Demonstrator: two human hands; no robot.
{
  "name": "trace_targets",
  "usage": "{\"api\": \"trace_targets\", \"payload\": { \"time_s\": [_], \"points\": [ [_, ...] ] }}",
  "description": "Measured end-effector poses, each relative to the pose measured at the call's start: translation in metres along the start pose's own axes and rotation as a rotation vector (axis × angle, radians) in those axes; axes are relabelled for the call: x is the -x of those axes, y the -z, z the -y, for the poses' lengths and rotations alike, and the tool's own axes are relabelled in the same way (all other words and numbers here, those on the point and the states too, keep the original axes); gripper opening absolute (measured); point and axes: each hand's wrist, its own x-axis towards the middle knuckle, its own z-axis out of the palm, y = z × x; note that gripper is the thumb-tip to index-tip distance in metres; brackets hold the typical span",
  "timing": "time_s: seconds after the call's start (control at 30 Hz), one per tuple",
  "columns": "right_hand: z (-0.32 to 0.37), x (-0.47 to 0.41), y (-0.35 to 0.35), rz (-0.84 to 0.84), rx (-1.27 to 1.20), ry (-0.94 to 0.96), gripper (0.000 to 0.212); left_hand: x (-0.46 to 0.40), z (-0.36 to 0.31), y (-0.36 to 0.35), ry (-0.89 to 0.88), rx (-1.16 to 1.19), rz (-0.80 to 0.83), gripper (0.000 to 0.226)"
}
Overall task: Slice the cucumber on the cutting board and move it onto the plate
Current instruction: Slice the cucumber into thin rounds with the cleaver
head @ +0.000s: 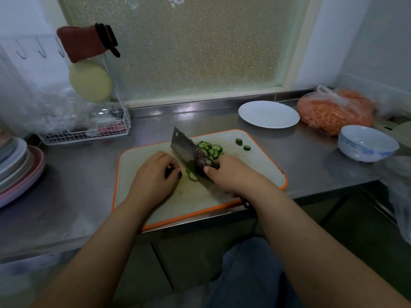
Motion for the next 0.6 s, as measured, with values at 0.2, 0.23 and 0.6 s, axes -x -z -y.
{"api": "trace_targets", "payload": {
  "time_s": [0.2, 0.23, 0.6],
  "points": [
    [-0.01, -0.001, 0.006, -0.053, -0.115, -0.019, 0.04, 0.001, -0.004, 0.003, 0.001, -0.03, 0.019, 0.009],
    [-0.01, -0.001, 0.006, -0.048, -0.146, -0.016, 0.042, 0.002, -0.005, 0.003, 0.001, -0.051, 0.018, 0.012],
    [-0.004, 0.0, 0.016, -0.112, 0.057, 0.037, 0.038, -0.025, -0.053, 0.004, -0.469, -0.372, 0.109, 0.072]
  ]
}}
